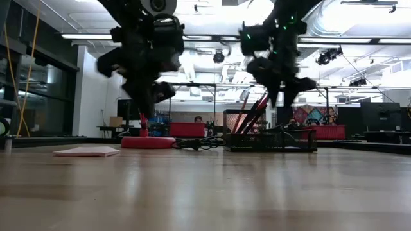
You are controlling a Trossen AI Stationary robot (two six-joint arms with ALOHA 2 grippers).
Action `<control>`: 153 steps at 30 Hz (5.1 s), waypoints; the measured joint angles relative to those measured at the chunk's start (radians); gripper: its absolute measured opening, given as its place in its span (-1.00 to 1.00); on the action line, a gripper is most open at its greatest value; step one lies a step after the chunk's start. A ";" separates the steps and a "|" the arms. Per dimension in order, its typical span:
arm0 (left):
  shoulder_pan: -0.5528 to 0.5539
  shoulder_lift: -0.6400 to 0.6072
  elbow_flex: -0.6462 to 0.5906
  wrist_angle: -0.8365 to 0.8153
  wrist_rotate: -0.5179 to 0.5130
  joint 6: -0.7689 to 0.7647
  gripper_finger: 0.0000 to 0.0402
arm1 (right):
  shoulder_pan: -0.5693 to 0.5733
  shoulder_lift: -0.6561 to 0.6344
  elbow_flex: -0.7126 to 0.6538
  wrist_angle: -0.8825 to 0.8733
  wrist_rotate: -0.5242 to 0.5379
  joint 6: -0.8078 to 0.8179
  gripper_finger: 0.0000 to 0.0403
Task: Pick and place office supplies into organizer
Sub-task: Put the pink sticky notes into the black desk organizer
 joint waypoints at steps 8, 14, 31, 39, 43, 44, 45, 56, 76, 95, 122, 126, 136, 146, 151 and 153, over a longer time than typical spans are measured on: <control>0.000 -0.027 -0.132 -0.064 -0.131 0.037 -0.99 | 0.189 0.000 0.000 0.269 0.123 0.199 -0.25; -0.009 -0.047 -0.241 -0.072 -0.098 -0.012 -0.99 | 0.276 0.000 0.000 0.489 0.176 0.314 -0.28; -0.187 -0.098 -0.274 -0.011 -0.072 -0.086 -1.00 | 0.389 0.125 -0.001 0.587 0.192 0.486 -0.30; -0.227 -0.045 -0.274 0.056 -0.036 -0.128 -1.00 | 0.495 0.161 -0.001 0.562 0.175 0.648 -0.31; -0.231 0.010 -0.270 0.065 -0.005 -0.132 -1.00 | 0.551 0.174 -0.002 0.526 0.181 0.693 -0.31; -0.230 0.021 -0.268 0.069 0.008 -0.128 -1.00 | 0.564 0.179 -0.002 0.527 0.194 0.708 -0.31; -0.228 0.028 -0.267 0.079 0.022 -0.125 -1.00 | 0.577 0.183 -0.001 0.531 0.206 0.723 -0.31; -0.230 0.058 -0.240 0.339 0.114 -0.265 -1.00 | 0.704 0.192 -0.140 0.792 0.347 0.941 -0.31; -0.236 -0.015 -0.239 0.078 -0.165 -0.150 -1.00 | 0.578 0.192 -0.376 1.331 0.401 0.973 -0.31; -0.236 -0.010 -0.238 0.153 -0.120 -0.208 -1.00 | 0.488 0.196 -0.299 1.211 0.214 0.928 -0.31; -0.235 -0.010 -0.238 0.176 -0.048 -0.218 -1.00 | 0.499 0.377 -0.018 0.973 0.078 0.939 -0.31; -0.236 -0.010 -0.238 0.175 -0.048 -0.219 -1.00 | 0.497 0.390 -0.011 0.958 0.084 0.925 -0.31; -0.236 -0.010 -0.238 0.190 -0.037 -0.228 -1.00 | 0.504 0.437 -0.009 1.072 0.092 0.948 -0.31; -0.236 -0.011 -0.238 0.192 -0.006 -0.234 -1.00 | 0.501 0.445 -0.015 1.153 0.146 0.926 -0.31; -0.235 -0.012 -0.238 0.193 -0.006 -0.234 -1.00 | 0.498 0.447 -0.016 1.178 0.194 0.889 -0.31; -0.235 -0.012 -0.238 0.190 -0.003 -0.234 -1.00 | 0.497 0.458 -0.016 1.201 0.192 0.884 -0.31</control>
